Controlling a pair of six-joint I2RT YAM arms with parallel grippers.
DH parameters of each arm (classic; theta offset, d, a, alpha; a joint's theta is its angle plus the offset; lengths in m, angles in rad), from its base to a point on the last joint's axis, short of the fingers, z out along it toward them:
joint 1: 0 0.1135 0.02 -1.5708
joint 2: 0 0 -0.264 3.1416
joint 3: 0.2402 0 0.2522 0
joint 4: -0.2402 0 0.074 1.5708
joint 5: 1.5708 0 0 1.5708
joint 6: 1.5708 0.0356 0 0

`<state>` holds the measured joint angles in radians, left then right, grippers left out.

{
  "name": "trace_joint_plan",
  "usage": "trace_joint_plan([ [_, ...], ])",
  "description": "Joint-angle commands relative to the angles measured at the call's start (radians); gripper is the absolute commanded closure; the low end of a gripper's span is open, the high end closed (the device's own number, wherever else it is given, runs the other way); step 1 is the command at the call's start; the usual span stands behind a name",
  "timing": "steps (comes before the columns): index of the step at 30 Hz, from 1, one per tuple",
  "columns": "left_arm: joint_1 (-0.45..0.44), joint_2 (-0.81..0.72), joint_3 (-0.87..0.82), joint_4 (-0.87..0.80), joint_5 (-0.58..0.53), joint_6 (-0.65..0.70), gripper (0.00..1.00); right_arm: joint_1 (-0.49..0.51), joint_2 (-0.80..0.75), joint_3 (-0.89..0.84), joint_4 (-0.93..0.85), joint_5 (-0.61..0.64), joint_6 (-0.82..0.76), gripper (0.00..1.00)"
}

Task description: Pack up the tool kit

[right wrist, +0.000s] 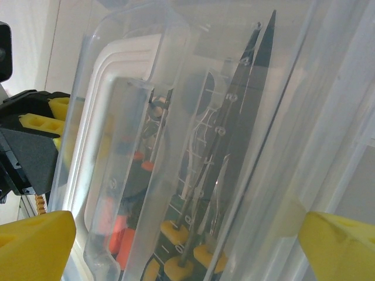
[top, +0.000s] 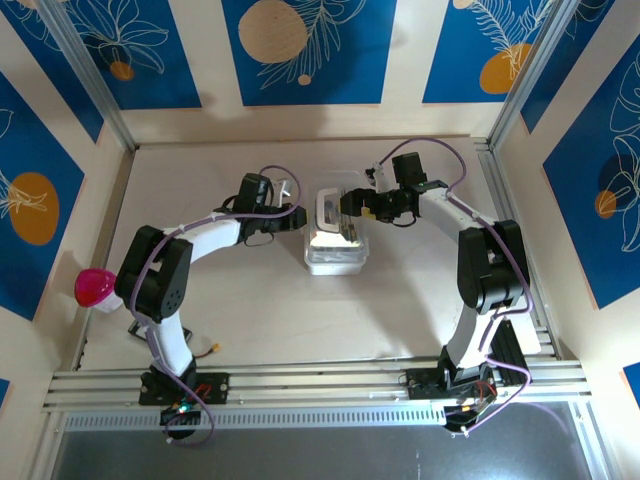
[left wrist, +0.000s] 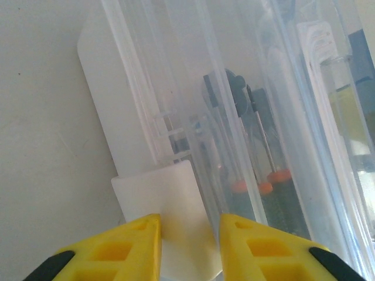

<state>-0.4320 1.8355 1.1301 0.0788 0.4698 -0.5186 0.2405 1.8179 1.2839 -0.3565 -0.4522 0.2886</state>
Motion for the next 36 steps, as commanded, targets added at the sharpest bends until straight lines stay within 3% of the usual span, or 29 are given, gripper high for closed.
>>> trace_joint_plan([
  [1,-0.028,0.007,0.003,0.156,0.128,-0.045,0.7,0.054,0.073,-0.021,-0.111,-0.054,-0.002,0.0],
  [11,-0.021,0.001,-0.006,0.137,0.129,-0.039,0.72,0.055,0.079,-0.021,-0.116,-0.051,-0.005,0.0],
  [19,-0.012,0.003,0.002,-0.089,-0.005,0.079,0.72,0.055,0.081,-0.02,-0.121,-0.046,-0.012,0.0],
  [33,0.004,0.028,0.041,-0.207,-0.081,0.129,0.72,0.06,0.103,0.003,-0.125,-0.049,-0.011,0.0],
  [36,0.006,0.046,0.048,-0.218,-0.085,0.129,0.76,0.061,0.104,0.004,-0.128,-0.048,-0.011,0.0],
])
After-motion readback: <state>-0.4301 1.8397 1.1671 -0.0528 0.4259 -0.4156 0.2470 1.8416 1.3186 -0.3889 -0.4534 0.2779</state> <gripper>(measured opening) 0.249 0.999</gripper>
